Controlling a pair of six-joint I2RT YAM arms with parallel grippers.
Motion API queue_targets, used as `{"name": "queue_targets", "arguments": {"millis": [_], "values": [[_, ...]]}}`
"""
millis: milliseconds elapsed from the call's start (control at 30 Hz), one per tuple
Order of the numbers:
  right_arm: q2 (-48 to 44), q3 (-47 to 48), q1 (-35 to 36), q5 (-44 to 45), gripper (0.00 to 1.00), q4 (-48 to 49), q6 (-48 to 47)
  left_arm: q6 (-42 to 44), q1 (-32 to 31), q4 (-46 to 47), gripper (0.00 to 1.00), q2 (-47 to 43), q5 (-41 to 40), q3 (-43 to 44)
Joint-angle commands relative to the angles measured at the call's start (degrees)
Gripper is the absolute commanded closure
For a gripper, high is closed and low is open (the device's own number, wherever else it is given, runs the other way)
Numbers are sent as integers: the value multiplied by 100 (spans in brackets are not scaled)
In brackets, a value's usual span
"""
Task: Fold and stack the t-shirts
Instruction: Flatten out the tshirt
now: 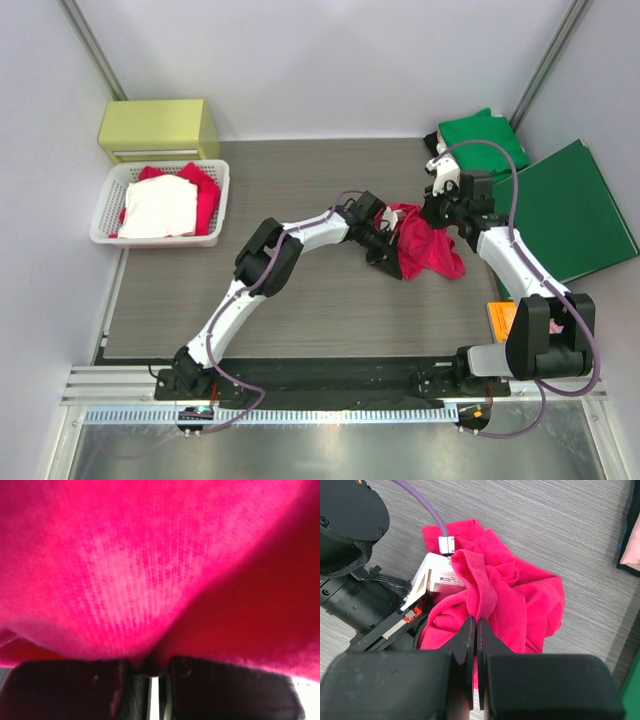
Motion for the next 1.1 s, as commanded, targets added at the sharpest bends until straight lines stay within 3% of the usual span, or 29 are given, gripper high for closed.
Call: {"name": "queue_targets", "arguments": {"millis": [0,200,400,533,733,900,1067], "values": [[-145,5,-30,-114,99,199,2,805,3,-329,100,172,-1566,-383],[-127,5,-30,-26,99,181,-15,2070,3,-549,100,-829,-2646,-804],[-407,172,-22,290,99,172,11,2546,240,-663,100,-2244,-3059,-1586],[-636,392,-22,597,99,-161,-191,3161,669,-1302,100,-2957,-3237,-1815],[-1452,278,-30,1186,99,-364,-534,3574,1522,-1472,100,-4398,-3613,-2351],[-2121,383,-39,1643,99,-583,-666,3997,1822,-1524,100,-5846,-4089,-2852],[-2850,812,-39,1513,99,-759,-517,4182,1963,-1850,100,-6903,-4405,-2967]]}}
